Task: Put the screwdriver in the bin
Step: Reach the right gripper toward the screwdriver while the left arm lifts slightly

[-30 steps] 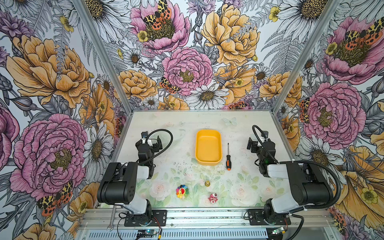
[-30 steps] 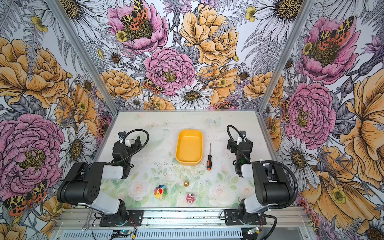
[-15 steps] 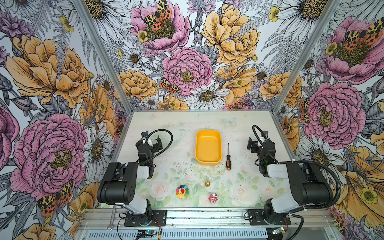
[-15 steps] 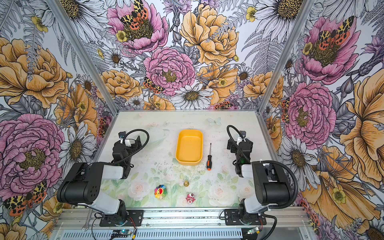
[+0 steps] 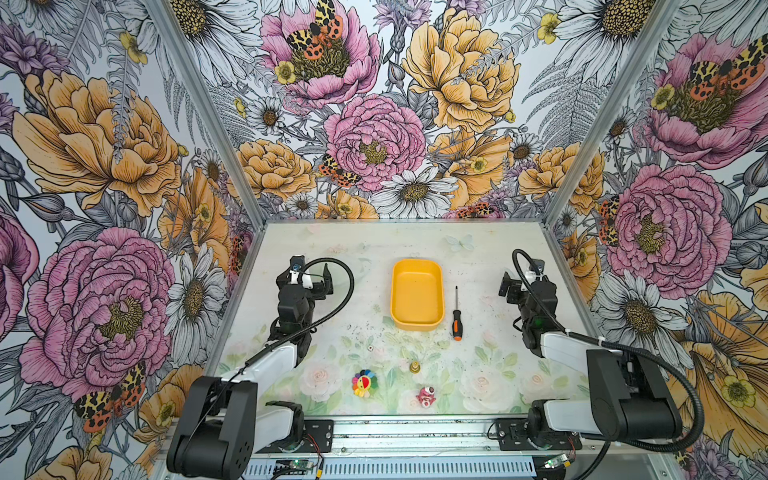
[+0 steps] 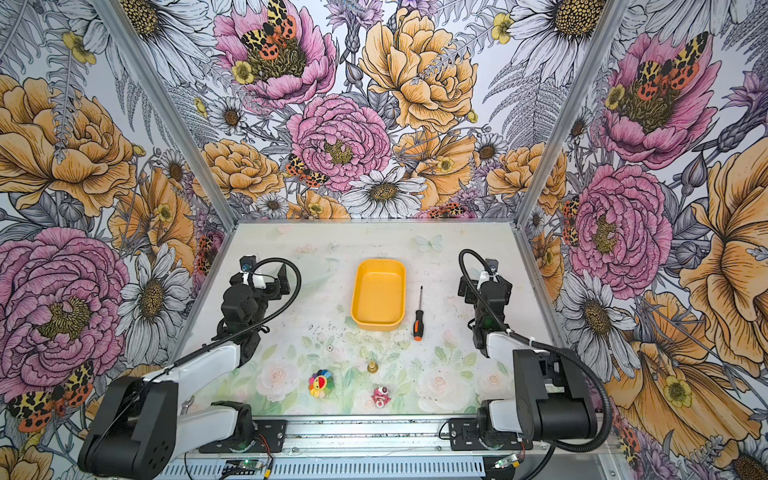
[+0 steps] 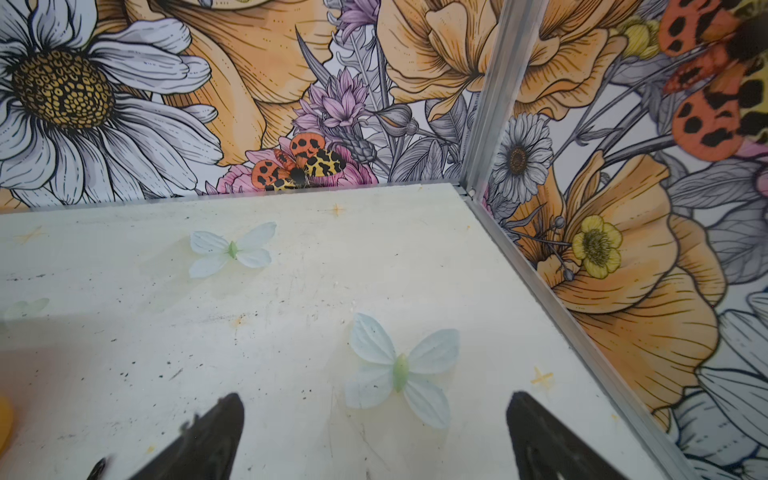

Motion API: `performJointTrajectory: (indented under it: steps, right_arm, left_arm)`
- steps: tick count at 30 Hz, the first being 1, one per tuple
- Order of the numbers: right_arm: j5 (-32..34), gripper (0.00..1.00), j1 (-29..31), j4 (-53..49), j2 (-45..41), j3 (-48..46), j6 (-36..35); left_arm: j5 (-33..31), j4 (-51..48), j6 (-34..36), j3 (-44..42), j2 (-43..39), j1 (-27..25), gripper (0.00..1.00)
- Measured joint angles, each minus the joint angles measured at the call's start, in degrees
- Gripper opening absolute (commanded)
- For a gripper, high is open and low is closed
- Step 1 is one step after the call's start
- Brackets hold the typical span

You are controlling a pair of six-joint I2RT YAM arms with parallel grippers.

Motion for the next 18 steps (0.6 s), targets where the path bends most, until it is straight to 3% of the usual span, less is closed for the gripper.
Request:
performJointTrajectory:
  steps: [2, 6, 10, 14, 18]
  right_arm:
    - [-0.7, 0.99, 0.0, -5.9, -4.6, 1.6, 1.9]
    - [-10.3, 1.0, 0.0, -17.2, -13.5, 4.5, 3.1]
    - [-16.1, 0.99, 0.1, -20.8, -21.5, 3.4, 10.7]
    - [-22.2, 0.91, 0.7, -22.9, -23.6, 3.0, 18.6]
    - [-22.9, 0.91, 6.0, -26.7, -23.6, 2.0, 23.5]
  left_arm:
    - [2.1, -5.3, -2.0, 3.0, -4.9, 0.0, 0.99]
    - [6.5, -12.2, -5.6, 4.0, -11.0, -0.9, 0.99]
    - [10.3, -18.5, -8.8, 4.0, -14.0, -2.4, 0.99]
    - [13.0, -22.8, -12.0, 4.0, -14.6, -3.5, 0.99]
    - [14.3, -25.2, -14.4, 3.9, -13.4, -5.1, 0.99]
